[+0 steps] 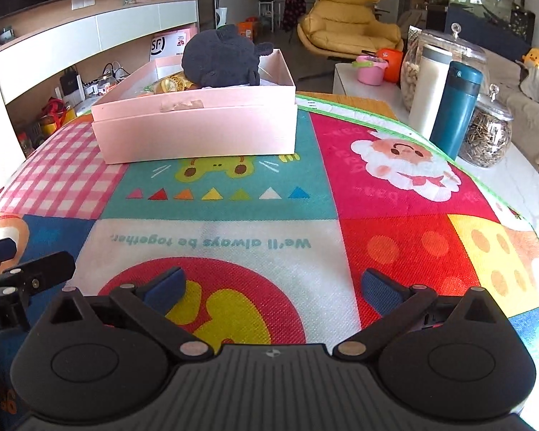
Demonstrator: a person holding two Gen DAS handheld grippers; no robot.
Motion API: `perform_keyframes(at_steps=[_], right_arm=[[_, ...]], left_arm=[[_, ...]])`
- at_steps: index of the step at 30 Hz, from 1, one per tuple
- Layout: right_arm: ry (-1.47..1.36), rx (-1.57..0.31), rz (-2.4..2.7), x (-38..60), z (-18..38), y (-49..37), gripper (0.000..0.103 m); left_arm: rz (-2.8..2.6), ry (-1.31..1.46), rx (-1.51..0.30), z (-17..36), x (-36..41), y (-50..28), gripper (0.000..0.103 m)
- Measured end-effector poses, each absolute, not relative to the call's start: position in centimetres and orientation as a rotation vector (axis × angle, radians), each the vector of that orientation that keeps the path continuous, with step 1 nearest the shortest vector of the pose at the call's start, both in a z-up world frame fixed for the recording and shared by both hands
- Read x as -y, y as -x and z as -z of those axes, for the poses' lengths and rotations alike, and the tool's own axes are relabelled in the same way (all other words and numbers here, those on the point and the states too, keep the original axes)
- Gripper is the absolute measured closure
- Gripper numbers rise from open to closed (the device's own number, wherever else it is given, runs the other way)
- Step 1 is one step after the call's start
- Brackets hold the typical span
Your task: Organize objects
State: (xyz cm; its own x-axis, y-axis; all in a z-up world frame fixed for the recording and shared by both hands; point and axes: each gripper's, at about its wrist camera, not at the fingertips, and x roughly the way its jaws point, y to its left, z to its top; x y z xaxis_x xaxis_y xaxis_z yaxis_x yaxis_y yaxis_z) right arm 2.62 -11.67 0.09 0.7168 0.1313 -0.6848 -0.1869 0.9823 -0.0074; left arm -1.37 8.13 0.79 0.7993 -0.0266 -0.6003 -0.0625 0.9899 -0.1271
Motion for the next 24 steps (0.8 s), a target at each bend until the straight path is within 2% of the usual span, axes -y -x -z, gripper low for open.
perform_keyframes(at_steps=[3,11,24], right_arm=[[0.102,-0.692,-0.192,11.7,0.2,-2.6,0.0],[0.044,-0.694,-0.205,12.3,0.3,-2.9,0.0],[0.048,-0.691,-0.203,12.3,0.4,-2.8,0.0]], left_arm=[[-0.026,0.135,-0.649,-0.6,-8.0,1.2,0.003],[-0.074,0.021,-0.682,-0.3,-6.2,0.6,0.003],[-0.076,0.037,-0.68,-0.2,-6.5,0.7,0.003]])
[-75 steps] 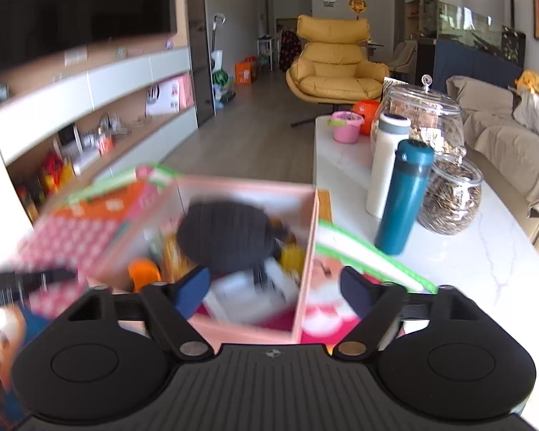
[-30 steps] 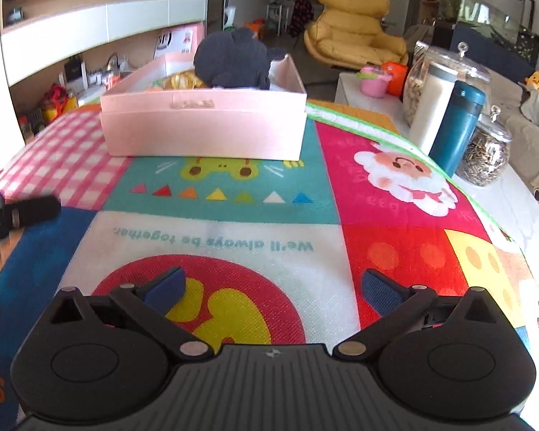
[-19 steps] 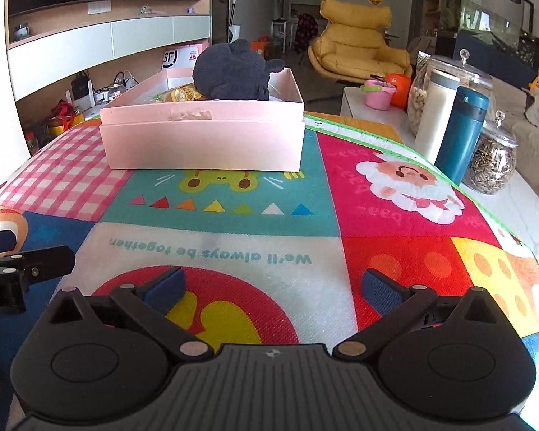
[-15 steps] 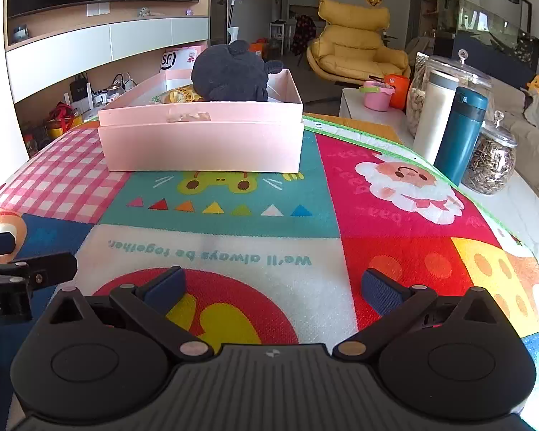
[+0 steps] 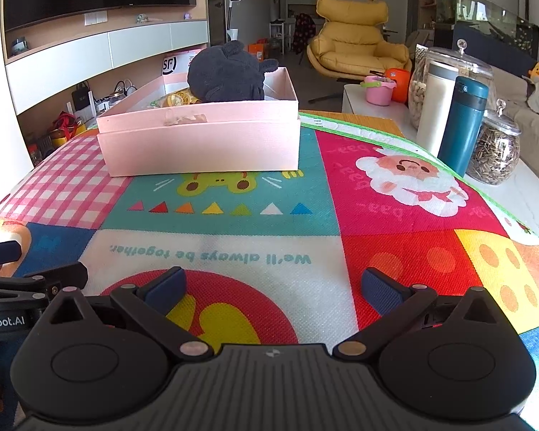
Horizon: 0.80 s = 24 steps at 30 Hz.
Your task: Organize objects
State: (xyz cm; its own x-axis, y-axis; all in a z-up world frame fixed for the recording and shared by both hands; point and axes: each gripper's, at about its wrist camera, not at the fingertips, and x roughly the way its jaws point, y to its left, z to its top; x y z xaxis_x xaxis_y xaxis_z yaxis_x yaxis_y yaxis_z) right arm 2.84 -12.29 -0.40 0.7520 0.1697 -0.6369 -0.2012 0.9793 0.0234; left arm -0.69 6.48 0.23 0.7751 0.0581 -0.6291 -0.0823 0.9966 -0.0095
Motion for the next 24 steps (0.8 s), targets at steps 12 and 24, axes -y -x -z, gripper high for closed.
perform_keyframes(at_steps=[12,24], right_arm=[[0.05,-0.691,-0.201,12.3,0.38,-2.83,0.0],[0.061,-0.691,-0.197,12.09,0.43,-2.81,0.0]], left_arm=[[-0.134,0.04,-0.69,-0.28,-5.75,-0.04,0.001],[-0.133,0.04,-0.689,-0.3,-5.77,-0.06,0.001]])
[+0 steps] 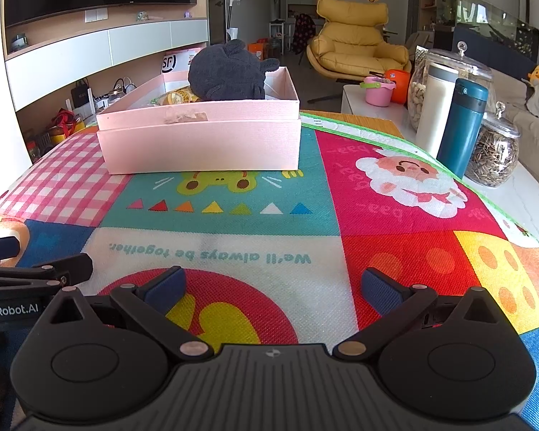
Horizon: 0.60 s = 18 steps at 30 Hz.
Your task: Organize objects
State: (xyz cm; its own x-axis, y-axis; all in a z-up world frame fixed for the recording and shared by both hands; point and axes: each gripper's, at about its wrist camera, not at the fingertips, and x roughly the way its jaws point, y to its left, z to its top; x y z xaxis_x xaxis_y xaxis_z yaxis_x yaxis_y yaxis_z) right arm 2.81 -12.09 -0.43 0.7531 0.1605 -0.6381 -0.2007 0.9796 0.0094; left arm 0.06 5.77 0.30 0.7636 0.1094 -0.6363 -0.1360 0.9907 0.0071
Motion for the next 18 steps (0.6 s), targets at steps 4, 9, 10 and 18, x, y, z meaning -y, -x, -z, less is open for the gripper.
perform_keyframes(at_steps=[4,9,10,18], right_arm=[[0.061,-0.69,-0.197,12.1,0.43,-2.82,0.0],[0.059,-0.69,-0.197,12.03,0.45,-2.83,0.0],[0.059,-0.69,-0.197,12.04,0.48,-2.81,0.0],[0.058,-0.69,-0.198,12.03,0.48,-2.83,0.0]], left_arm=[[-0.133,0.042,-0.688,-0.32,-5.72,-0.09,0.001],[-0.133,0.043,-0.688,-0.32,-5.74,-0.03,0.001],[-0.132,0.044,-0.688,-0.34,-5.71,-0.01,0.001],[-0.133,0.042,-0.688,-0.3,-5.74,-0.03,0.001]])
